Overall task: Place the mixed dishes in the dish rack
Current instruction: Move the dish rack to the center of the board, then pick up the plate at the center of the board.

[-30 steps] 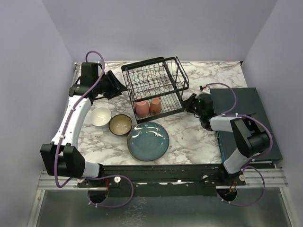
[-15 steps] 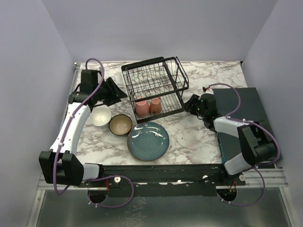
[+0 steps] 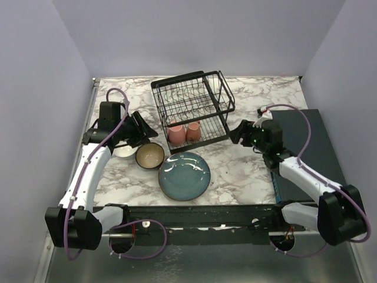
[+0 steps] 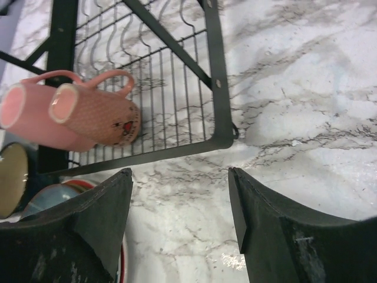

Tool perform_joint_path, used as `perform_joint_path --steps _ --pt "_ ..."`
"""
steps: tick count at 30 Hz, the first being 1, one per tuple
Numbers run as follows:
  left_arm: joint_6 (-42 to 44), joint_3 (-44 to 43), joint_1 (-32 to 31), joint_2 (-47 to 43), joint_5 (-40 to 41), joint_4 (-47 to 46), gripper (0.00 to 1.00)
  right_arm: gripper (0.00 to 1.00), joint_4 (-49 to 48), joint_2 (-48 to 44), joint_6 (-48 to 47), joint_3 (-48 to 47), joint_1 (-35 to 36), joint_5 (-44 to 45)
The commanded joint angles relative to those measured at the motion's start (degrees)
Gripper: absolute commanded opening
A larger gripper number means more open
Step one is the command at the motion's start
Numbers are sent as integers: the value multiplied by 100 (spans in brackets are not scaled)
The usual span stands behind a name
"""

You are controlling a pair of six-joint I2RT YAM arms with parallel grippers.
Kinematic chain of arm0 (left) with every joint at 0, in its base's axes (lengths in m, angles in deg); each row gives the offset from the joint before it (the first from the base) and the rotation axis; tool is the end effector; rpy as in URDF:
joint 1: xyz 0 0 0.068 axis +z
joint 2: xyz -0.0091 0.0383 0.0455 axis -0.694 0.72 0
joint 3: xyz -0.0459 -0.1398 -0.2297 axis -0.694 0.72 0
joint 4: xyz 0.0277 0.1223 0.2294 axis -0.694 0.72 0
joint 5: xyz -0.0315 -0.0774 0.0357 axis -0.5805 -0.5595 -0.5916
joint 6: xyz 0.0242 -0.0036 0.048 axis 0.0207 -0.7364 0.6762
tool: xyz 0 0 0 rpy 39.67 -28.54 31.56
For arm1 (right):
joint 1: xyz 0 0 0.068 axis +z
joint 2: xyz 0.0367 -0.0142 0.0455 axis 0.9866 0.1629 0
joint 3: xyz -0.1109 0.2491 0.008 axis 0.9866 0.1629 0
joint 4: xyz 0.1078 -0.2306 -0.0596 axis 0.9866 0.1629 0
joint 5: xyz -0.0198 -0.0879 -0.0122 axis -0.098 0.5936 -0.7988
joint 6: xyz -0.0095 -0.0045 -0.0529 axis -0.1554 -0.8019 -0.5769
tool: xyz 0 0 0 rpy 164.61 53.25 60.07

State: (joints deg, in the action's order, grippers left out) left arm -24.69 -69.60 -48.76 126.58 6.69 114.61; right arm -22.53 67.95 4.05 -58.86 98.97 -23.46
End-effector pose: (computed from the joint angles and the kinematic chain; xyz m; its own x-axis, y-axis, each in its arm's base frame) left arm 0.2349 -0.0356 0.3167 -0.7966 -0.4827 -0.3639 -0.1277 0.7228 -0.6792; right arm 0.2466 0.0863 0.2198 -0.5287 0.3049 -0.7921 -0.1971 0.8637 0.4639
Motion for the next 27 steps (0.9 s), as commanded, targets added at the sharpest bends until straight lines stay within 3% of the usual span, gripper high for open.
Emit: perform_joint_path --steps 1,11,20,27 --pt "-37 219 39 -347 -215 318 53 72 659 -727 -308 118 -16 -499" --pt "-333 870 17 -875 -294 709 53 79 1049 -2163 -34 551 -24 -1076" --pt "-1084 1587 -87 -1365 -191 848 52 79 1628 -1655 46 266 -21 -2296" --pt "-1611 2090 -285 -1784 332 936 57 79 1706 -1249 80 314 6 -2496"
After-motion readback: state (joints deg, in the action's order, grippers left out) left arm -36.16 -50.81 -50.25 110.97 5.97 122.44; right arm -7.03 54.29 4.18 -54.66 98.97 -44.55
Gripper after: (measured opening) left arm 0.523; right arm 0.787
